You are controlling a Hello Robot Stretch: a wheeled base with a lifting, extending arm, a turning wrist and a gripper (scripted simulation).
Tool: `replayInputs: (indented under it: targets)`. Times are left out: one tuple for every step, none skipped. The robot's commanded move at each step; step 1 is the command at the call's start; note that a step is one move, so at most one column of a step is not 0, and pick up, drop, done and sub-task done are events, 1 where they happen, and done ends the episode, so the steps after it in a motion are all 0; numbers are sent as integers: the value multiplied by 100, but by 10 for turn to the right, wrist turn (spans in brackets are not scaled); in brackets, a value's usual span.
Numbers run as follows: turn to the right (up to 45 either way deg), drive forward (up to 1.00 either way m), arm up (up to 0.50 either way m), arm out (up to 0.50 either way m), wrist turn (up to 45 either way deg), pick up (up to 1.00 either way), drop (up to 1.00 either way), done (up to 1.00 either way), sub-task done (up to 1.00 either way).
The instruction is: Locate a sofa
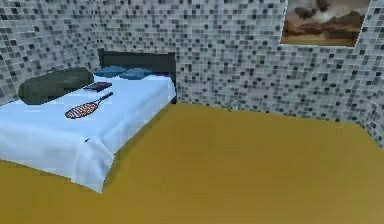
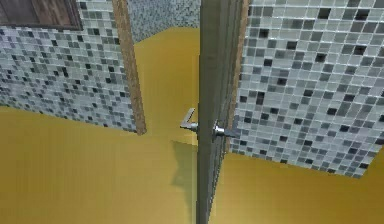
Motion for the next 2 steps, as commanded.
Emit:
replayInputs:
  targets:
    - [-30, 0, 0, 0, 0, 0, 0, 0, 0]
    - [0, 5, 0, 0, 0, 0, 0, 0, 0]
